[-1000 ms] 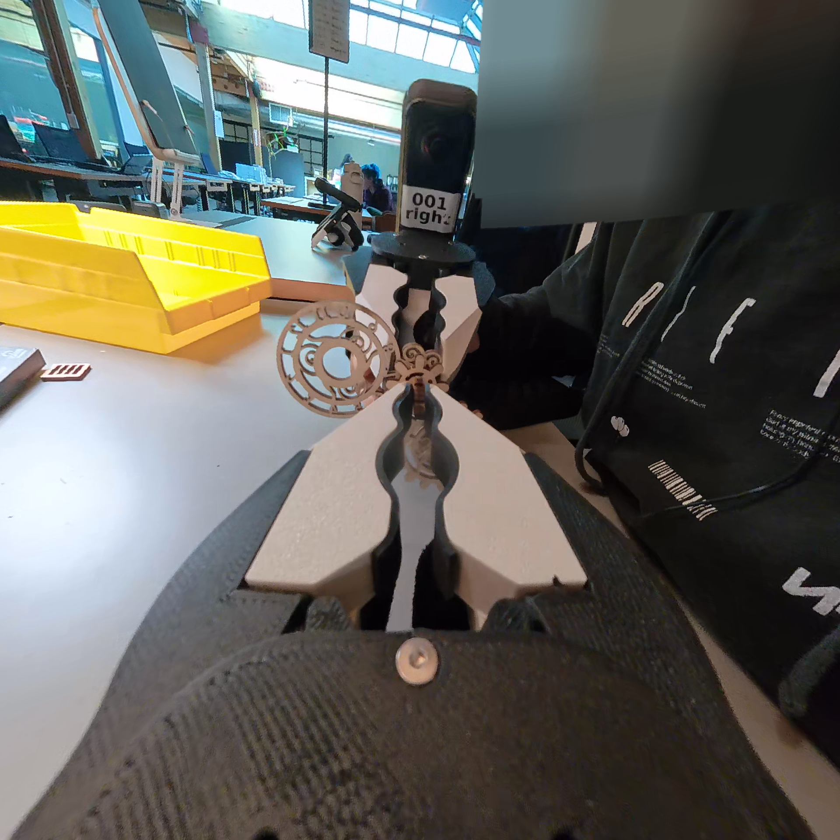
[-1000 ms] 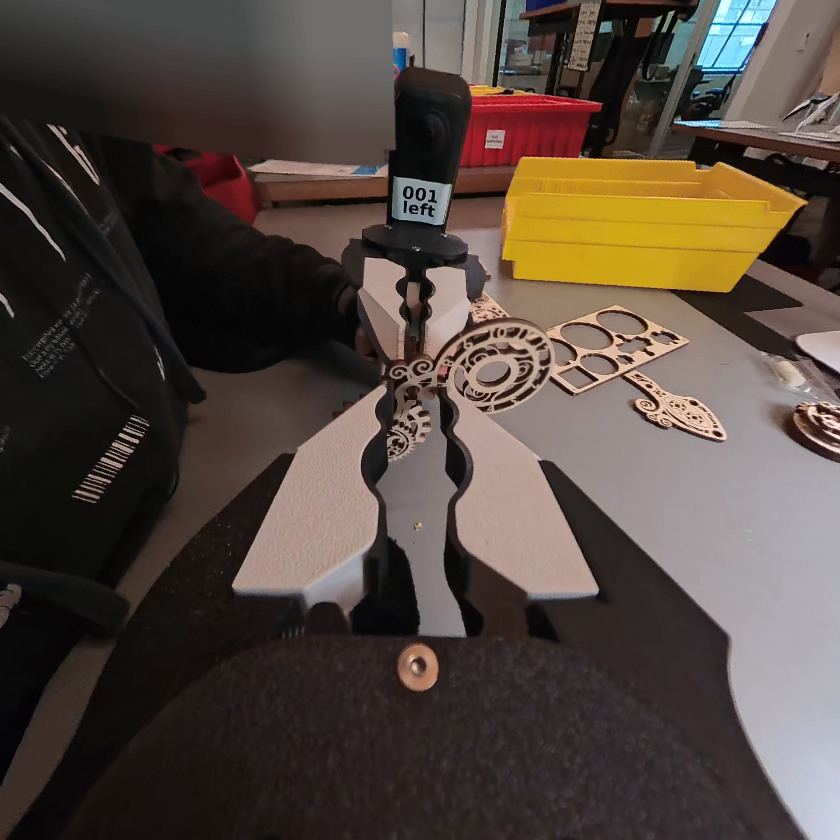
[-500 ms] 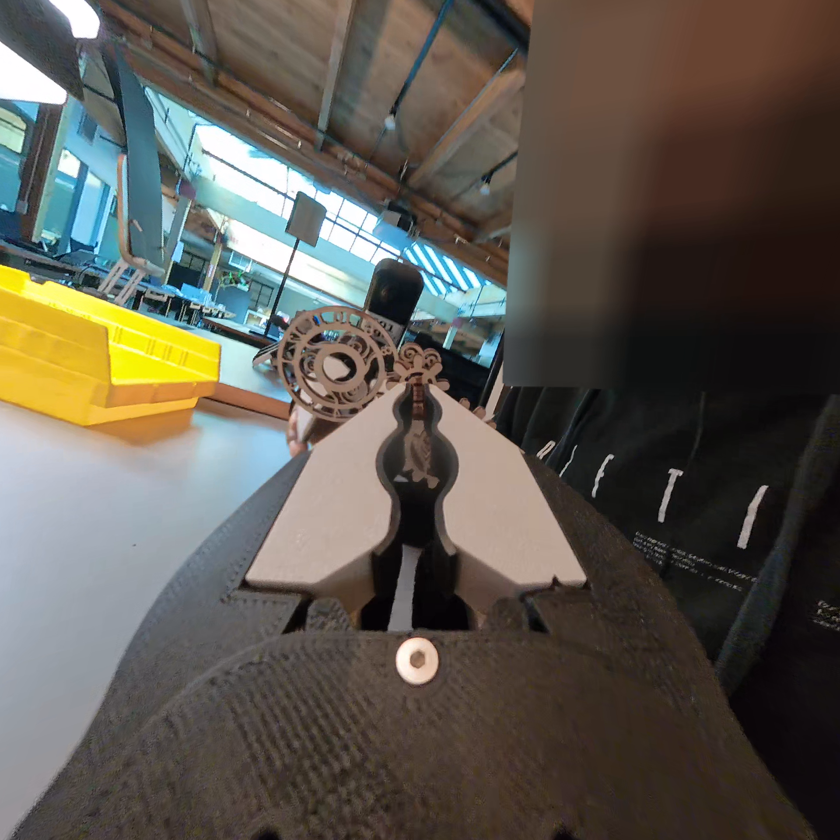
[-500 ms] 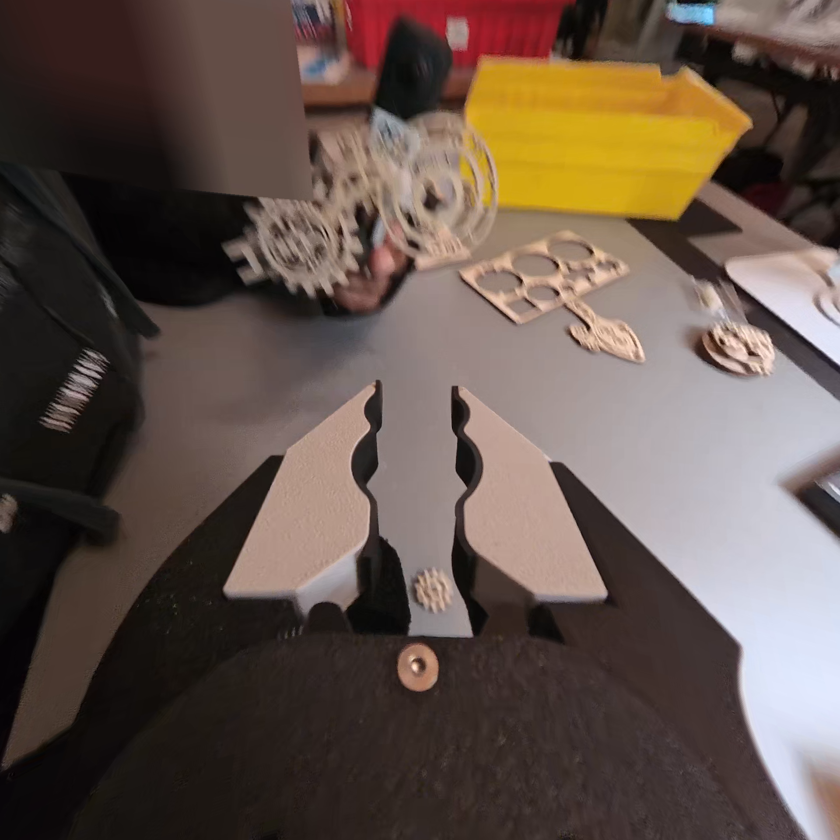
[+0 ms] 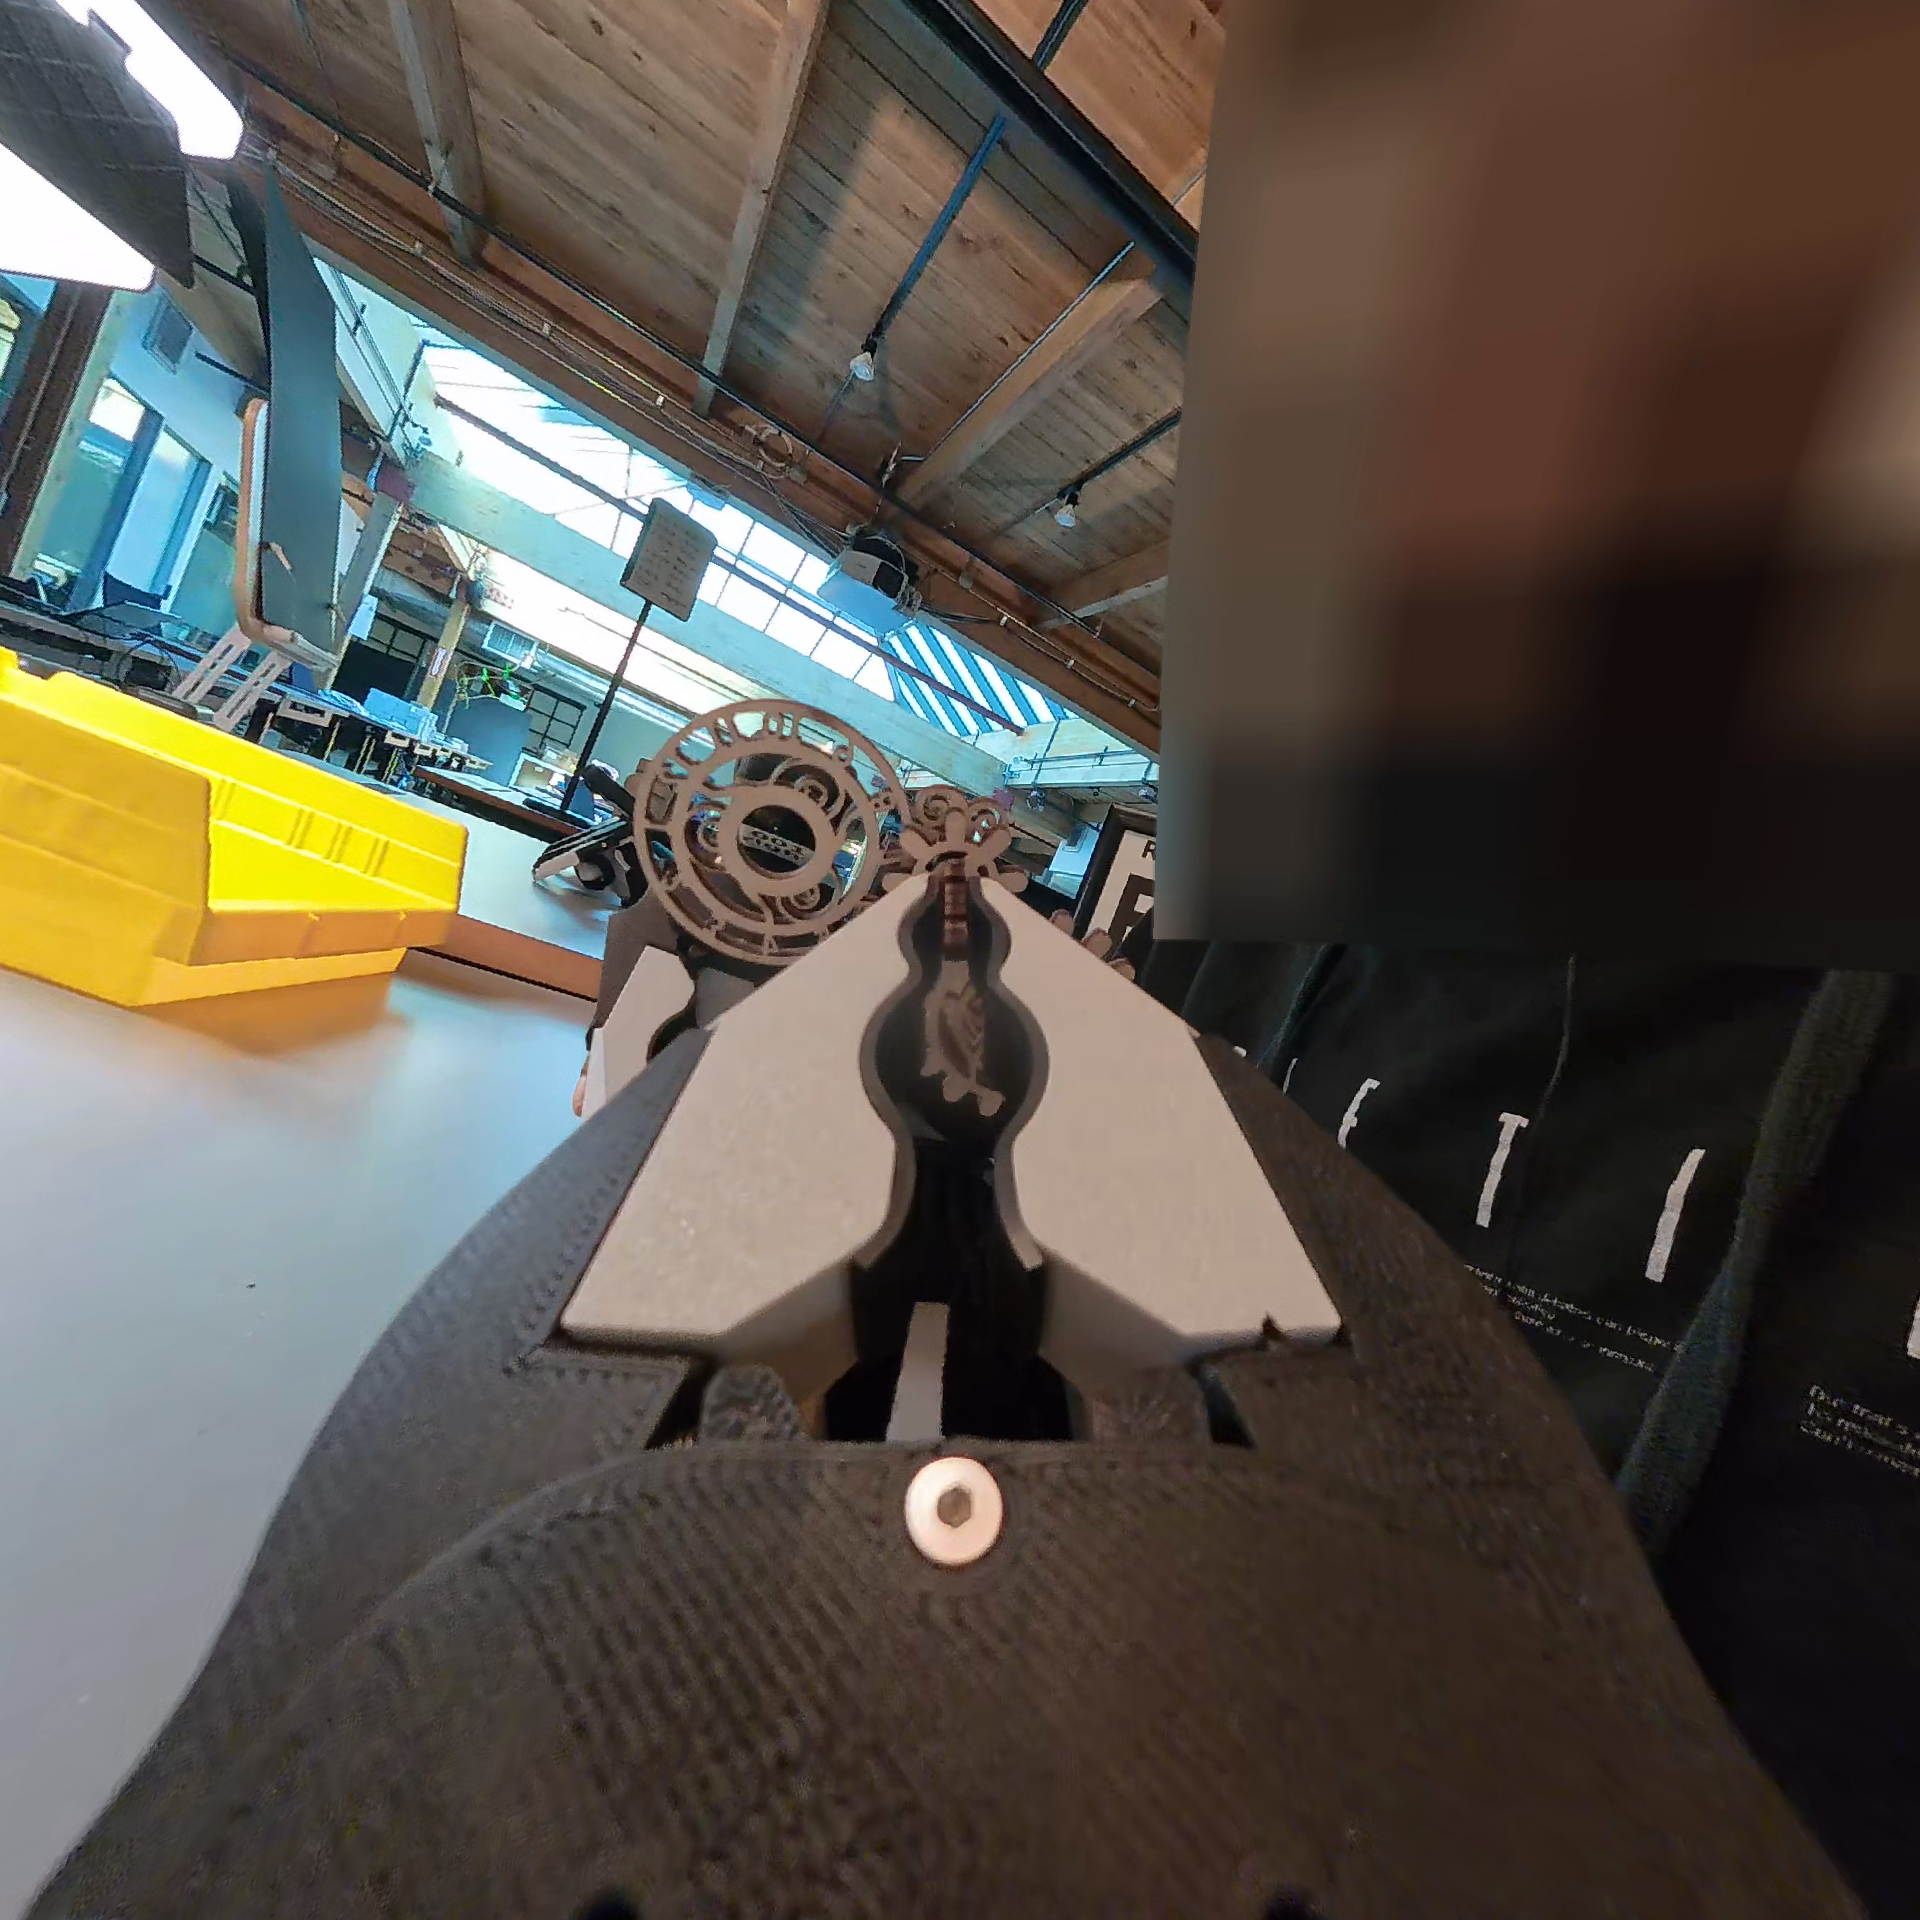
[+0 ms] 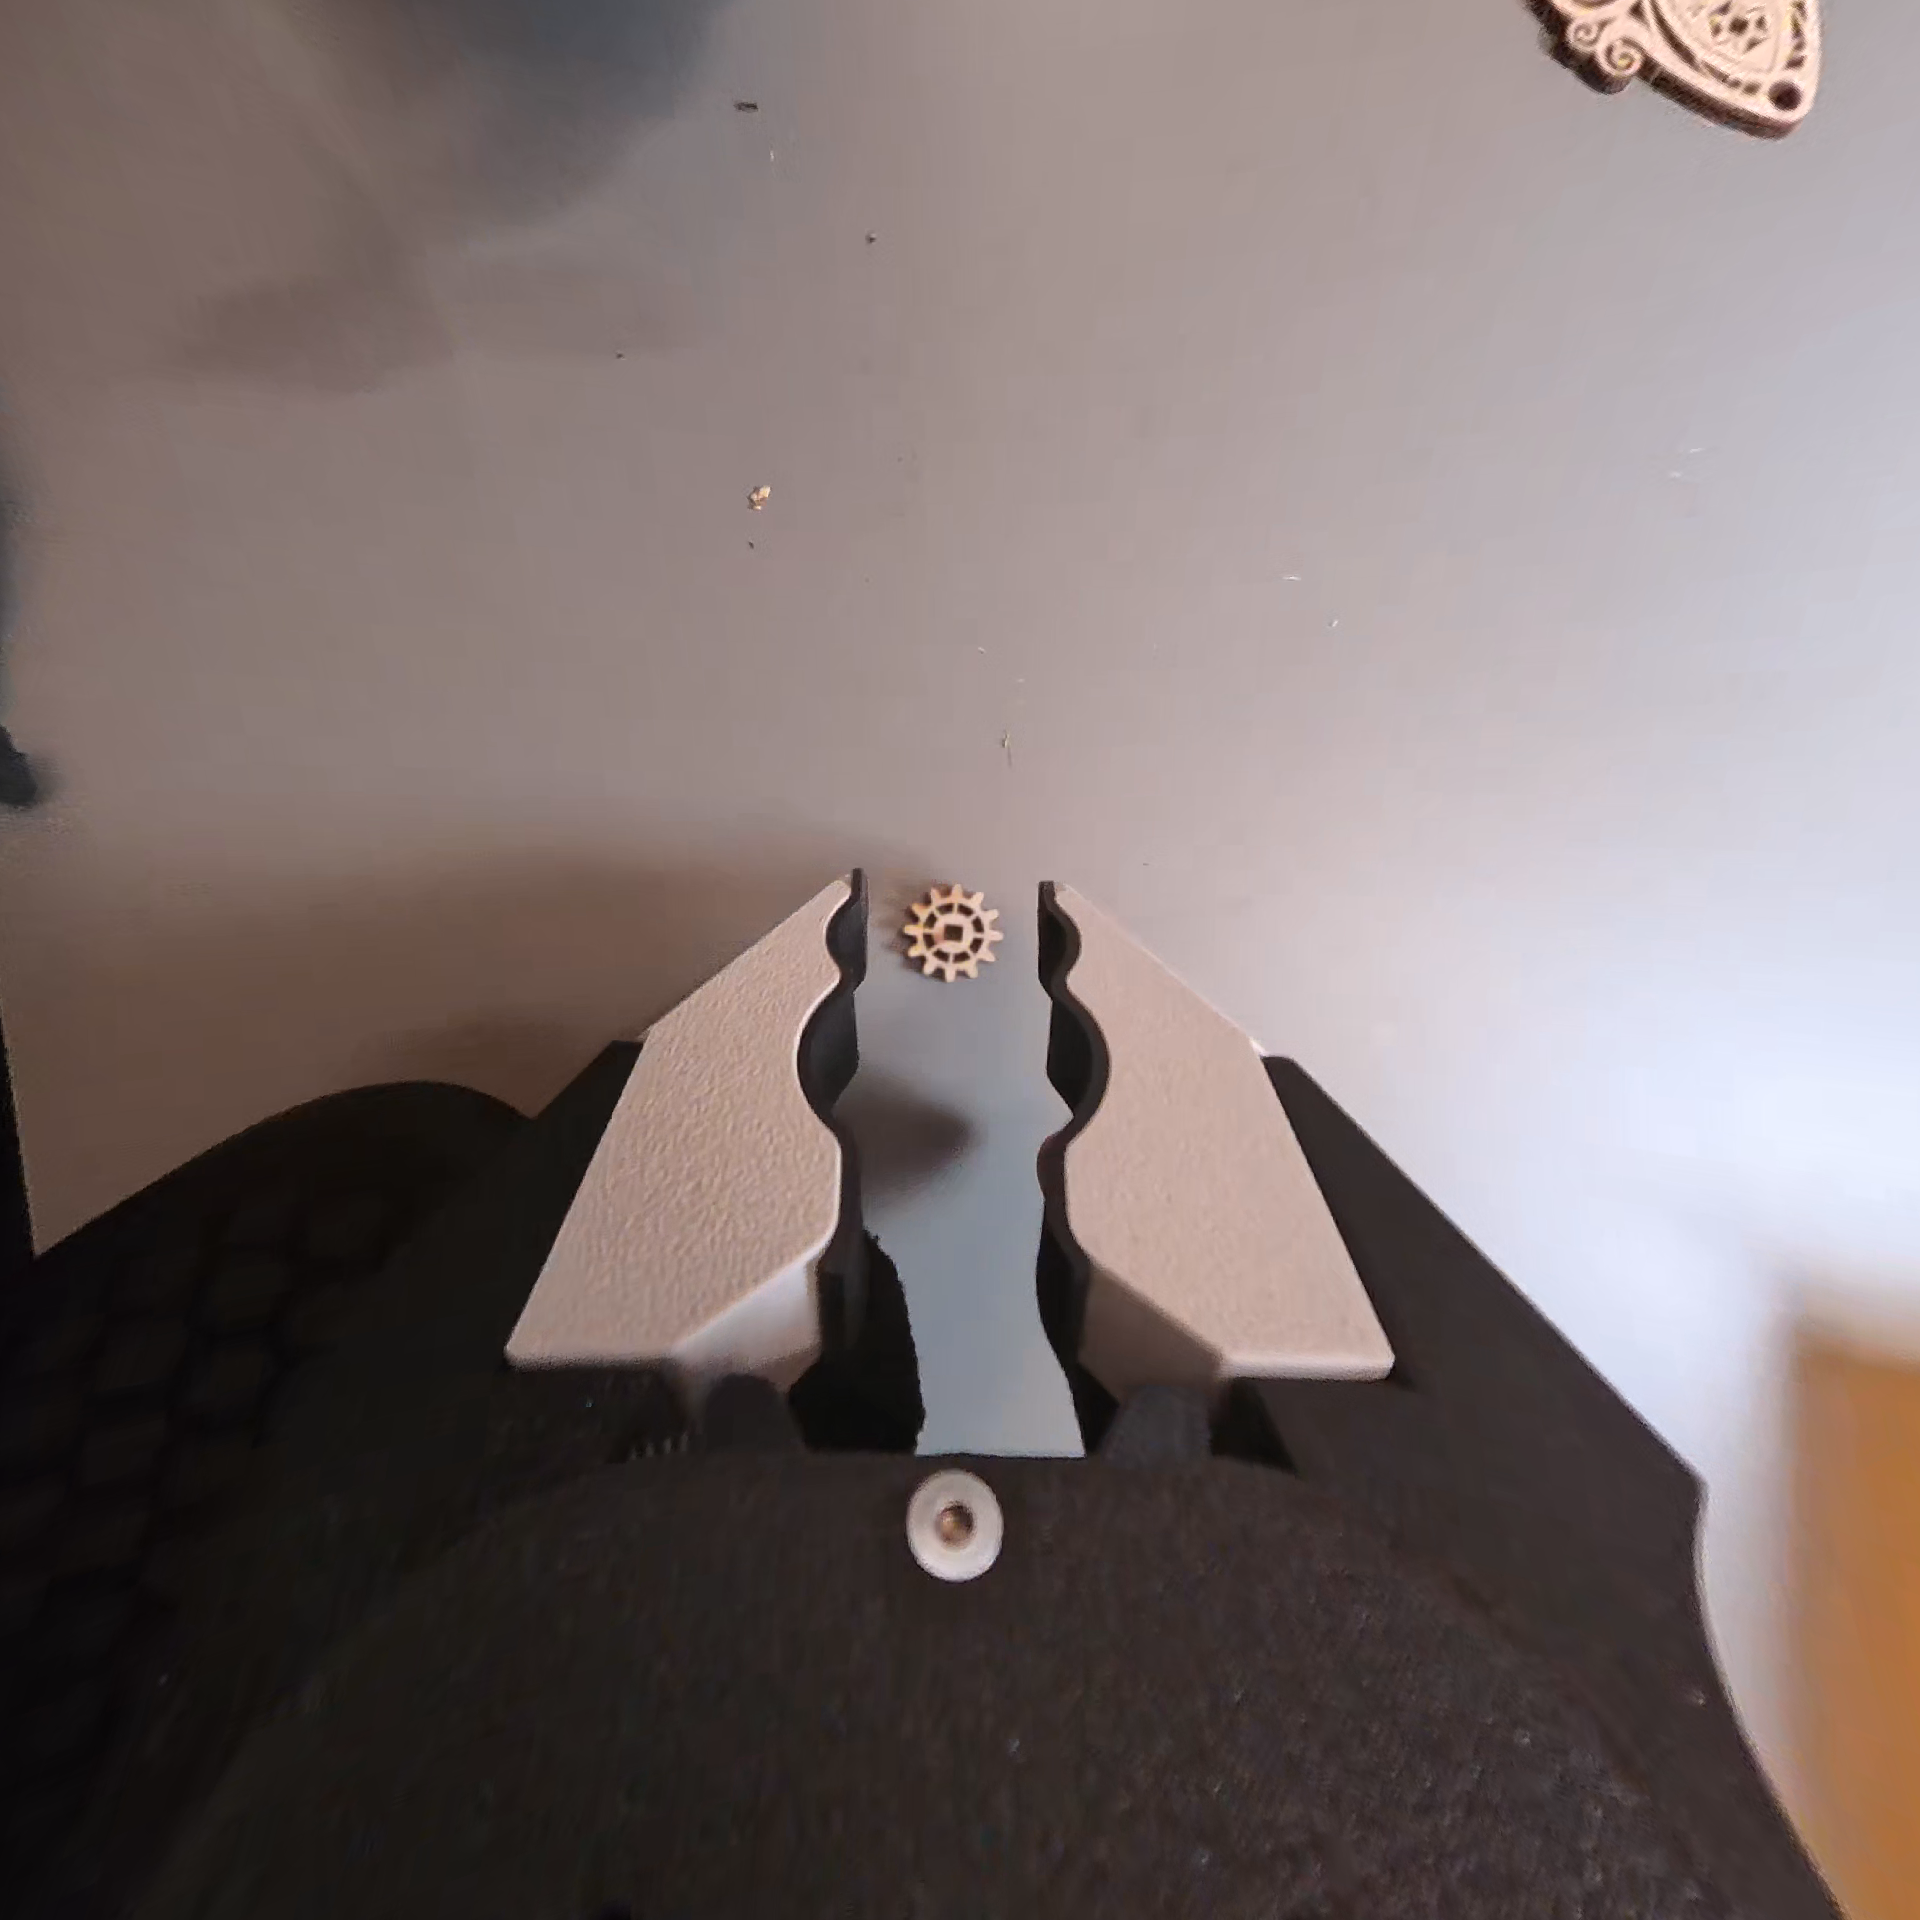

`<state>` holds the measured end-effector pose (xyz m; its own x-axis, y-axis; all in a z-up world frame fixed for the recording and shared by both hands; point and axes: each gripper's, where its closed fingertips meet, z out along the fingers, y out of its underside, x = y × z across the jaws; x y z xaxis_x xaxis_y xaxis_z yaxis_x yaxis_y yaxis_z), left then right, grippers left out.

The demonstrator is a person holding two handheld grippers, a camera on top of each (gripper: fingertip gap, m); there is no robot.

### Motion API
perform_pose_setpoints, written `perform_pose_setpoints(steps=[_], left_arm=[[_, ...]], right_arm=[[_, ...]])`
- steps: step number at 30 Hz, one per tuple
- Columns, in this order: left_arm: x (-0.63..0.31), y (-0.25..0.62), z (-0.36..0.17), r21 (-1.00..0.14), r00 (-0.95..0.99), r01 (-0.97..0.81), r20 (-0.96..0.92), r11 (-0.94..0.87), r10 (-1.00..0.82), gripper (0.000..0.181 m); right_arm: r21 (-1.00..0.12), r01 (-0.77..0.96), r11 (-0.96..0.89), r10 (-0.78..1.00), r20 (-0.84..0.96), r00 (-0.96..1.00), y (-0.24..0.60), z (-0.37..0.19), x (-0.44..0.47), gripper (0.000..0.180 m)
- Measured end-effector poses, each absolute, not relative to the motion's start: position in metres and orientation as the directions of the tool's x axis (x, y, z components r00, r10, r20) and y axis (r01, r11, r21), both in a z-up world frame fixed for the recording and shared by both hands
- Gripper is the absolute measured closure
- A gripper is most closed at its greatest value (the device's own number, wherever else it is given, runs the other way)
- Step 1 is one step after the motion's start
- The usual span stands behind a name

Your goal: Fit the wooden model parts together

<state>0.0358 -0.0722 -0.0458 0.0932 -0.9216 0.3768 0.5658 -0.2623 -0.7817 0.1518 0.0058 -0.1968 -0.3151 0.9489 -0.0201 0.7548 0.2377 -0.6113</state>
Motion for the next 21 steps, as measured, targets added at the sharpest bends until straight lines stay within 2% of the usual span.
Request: perform_pose_setpoints(steps=[5,12,14,18,21], left_arm=[[0.036,-0.072,-0.046,-0.784,0.095,0.562,0.379,-0.264,-0.921,0.179],[0.038,-0.072,-0.048,-0.786,0.089,0.554,0.384,-0.274,-0.919,0.179],[0.038,-0.072,-0.048,-0.787,0.093,0.553,0.383,-0.272,-0.919,0.179],[0.036,-0.07,-0.049,-0.784,0.097,0.557,0.389,-0.274,-0.916,0.179],[0.037,-0.069,-0.05,-0.783,0.096,0.556,0.392,-0.277,-0.915,0.179]], right_arm=[[-0.56,0.789,0.255,0.949,-0.01,-0.314,0.007,-0.203,0.16,0.15],[-0.55,0.8,0.238,0.952,-0.032,-0.306,0.008,-0.211,0.159,0.155],[-0.546,0.805,0.234,0.956,-0.024,-0.294,0.01,-0.212,0.159,0.162],[-0.569,0.782,0.255,0.946,-0.022,-0.324,0.003,-0.211,0.157,0.163],[-0.666,0.699,0.261,0.942,0.016,-0.336,-0.004,-0.2,0.145,0.164]])
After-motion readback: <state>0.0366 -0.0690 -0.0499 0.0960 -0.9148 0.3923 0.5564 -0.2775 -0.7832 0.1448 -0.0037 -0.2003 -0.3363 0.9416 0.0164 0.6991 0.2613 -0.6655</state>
